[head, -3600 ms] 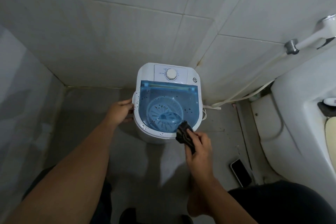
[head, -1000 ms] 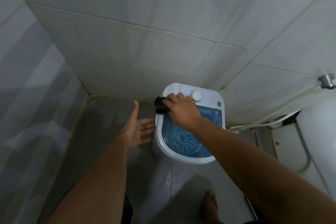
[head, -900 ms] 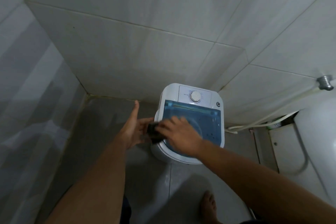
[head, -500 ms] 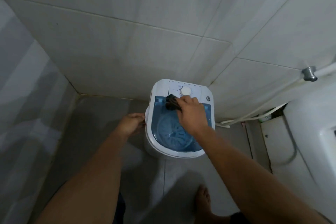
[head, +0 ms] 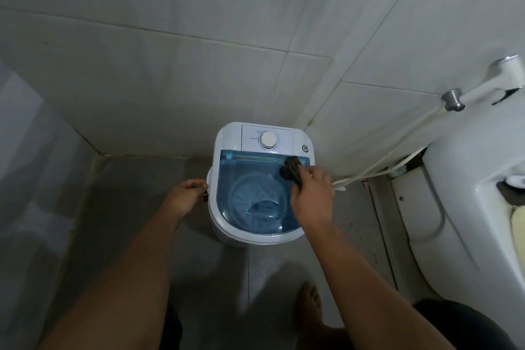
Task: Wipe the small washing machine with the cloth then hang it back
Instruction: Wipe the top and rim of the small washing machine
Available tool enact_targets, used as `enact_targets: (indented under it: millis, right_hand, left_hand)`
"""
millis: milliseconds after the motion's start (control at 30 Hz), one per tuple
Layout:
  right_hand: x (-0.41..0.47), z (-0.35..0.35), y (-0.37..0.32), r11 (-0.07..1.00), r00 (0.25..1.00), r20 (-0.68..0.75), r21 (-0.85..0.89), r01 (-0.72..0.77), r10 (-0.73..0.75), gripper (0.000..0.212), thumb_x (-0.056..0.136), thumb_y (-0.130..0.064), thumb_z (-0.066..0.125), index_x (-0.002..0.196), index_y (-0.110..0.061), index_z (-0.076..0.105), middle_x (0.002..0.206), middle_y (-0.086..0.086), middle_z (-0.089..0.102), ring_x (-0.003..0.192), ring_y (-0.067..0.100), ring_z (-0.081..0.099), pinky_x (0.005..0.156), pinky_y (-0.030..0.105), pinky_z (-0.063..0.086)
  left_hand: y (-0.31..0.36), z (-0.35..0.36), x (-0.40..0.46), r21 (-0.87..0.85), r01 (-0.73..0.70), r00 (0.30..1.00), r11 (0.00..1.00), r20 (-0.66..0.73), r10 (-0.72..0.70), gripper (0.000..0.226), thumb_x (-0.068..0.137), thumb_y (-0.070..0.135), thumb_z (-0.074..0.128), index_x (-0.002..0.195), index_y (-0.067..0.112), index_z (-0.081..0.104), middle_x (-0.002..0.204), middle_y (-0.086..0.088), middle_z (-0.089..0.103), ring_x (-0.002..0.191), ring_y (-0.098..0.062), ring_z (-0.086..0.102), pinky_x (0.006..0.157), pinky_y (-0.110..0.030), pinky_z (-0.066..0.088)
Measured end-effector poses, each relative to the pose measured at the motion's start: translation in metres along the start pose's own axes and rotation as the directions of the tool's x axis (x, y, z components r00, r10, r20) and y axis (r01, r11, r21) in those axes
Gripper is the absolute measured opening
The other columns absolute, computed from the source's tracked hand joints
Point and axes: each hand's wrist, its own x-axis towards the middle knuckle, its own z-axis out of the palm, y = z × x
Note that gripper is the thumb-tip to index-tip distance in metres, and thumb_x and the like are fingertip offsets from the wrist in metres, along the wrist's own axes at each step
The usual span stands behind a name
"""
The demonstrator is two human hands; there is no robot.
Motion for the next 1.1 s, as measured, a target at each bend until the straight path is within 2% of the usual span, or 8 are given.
enact_targets:
  millis: [100, 233, 400, 500, 633, 767, 967, 1100]
  right_hand:
    - [-0.031, 0.013, -0.026, 0.972, 0.969, 0.077, 0.038, 0.233, -0.235, 0.052, 0.081, -0.018, 0.067, 0.134, -0.017, 0.063, 0.124, 0.008, 0.063, 0.103, 0.036, 0.057, 0.085, 0.05, 0.053]
    - [-0.032, 0.002, -0.042, 0.774, 0.711, 0.315, 0.348, 0.529, -0.629, 0.05, 0.086, -0.015, 0.069, 0.136, -0.017, 0.062, 0.123, 0.007, 0.063, 0.109, 0.031, 0.058, 0.099, 0.043, 0.048]
    - [0.021, -0.019, 0.013, 0.956, 0.98, 0.019, 0.226, 0.188, -0.197, 0.044, 0.087, -0.02, 0.058, 0.13, -0.013, 0.064, 0.117, 0.011, 0.063, 0.108, 0.035, 0.059, 0.094, 0.049, 0.052]
    - [0.001, -0.012, 0.04, 0.994, 1.0, 0.0, 0.11, 0.029, -0.029, 0.041, 0.087, -0.016, 0.061, 0.128, -0.012, 0.065, 0.116, 0.012, 0.061, 0.102, 0.038, 0.058, 0.088, 0.052, 0.053]
    - [-0.07, 0.009, 0.017, 0.98, 0.982, 0.042, 0.081, 0.181, -0.185, 0.051, 0.081, -0.021, 0.061, 0.132, -0.02, 0.06, 0.122, 0.007, 0.06, 0.102, 0.031, 0.054, 0.087, 0.048, 0.052]
    - [-0.1, 0.007, -0.01, 0.77, 0.754, 0.169, 0.222, 0.599, -0.635, 0.055, 0.084, -0.02, 0.067, 0.138, -0.021, 0.054, 0.125, 0.004, 0.061, 0.107, 0.029, 0.057, 0.09, 0.039, 0.05]
    - [-0.07, -0.004, 0.036, 0.991, 0.999, -0.038, 0.133, 0.028, -0.023, 0.049, 0.082, -0.015, 0.063, 0.131, -0.018, 0.061, 0.123, 0.007, 0.06, 0.107, 0.029, 0.054, 0.089, 0.051, 0.052]
    - [-0.12, 0.023, -0.006, 0.942, 0.944, 0.067, 0.113, 0.315, -0.324, 0.056, 0.078, -0.021, 0.069, 0.133, -0.024, 0.058, 0.12, 0.003, 0.058, 0.1, 0.029, 0.056, 0.082, 0.046, 0.054]
  left_hand:
    - [0.001, -0.003, 0.001, -0.009, 0.015, 1.0, 1.0, 0.019, -0.015, 0.029, 0.099, 0.008, 0.058, 0.127, -0.001, 0.06, 0.115, -0.02, 0.068, 0.067, -0.012, 0.069, 0.052, -0.014, 0.054]
    - [-0.001, -0.004, 0.004, -0.015, 0.032, 0.999, 0.999, 0.026, -0.031, 0.028, 0.098, 0.01, 0.061, 0.124, 0.001, 0.062, 0.11, -0.019, 0.07, 0.08, -0.019, 0.068, 0.072, -0.029, 0.053]
    - [-0.001, 0.003, -0.002, -0.032, 0.009, 1.0, 0.999, 0.002, -0.009, 0.026, 0.1, 0.008, 0.057, 0.124, 0.002, 0.061, 0.105, -0.018, 0.069, 0.072, -0.015, 0.067, 0.069, -0.026, 0.053]
    - [0.001, 0.004, -0.004, -0.052, -0.003, 1.0, 0.999, -0.01, 0.002, 0.02, 0.099, 0.007, 0.058, 0.118, 0.006, 0.063, 0.089, -0.011, 0.068, 0.053, -0.008, 0.07, 0.064, -0.024, 0.054]
    - [0.0, 0.0, 0.003, -0.033, 0.013, 1.0, 0.999, 0.025, -0.012, 0.029, 0.099, 0.01, 0.059, 0.127, 0.002, 0.062, 0.108, -0.019, 0.069, 0.076, -0.018, 0.066, 0.076, -0.029, 0.05]
    - [-0.002, -0.003, 0.005, -0.039, 0.013, 1.0, 0.999, 0.026, -0.012, 0.027, 0.098, 0.013, 0.061, 0.124, 0.005, 0.064, 0.116, -0.02, 0.071, 0.084, -0.022, 0.068, 0.095, -0.041, 0.052]
    - [-0.001, 0.0, 0.001, -0.045, 0.007, 1.0, 0.999, 0.017, -0.006, 0.021, 0.099, 0.012, 0.059, 0.119, 0.007, 0.064, 0.115, -0.02, 0.07, 0.098, -0.03, 0.066, 0.105, -0.046, 0.048]
    - [0.001, -0.003, 0.003, -0.009, 0.01, 0.999, 1.0, 0.042, -0.009, 0.031, 0.099, 0.013, 0.06, 0.128, 0.003, 0.061, 0.114, -0.019, 0.069, 0.095, -0.027, 0.066, 0.097, -0.043, 0.05]
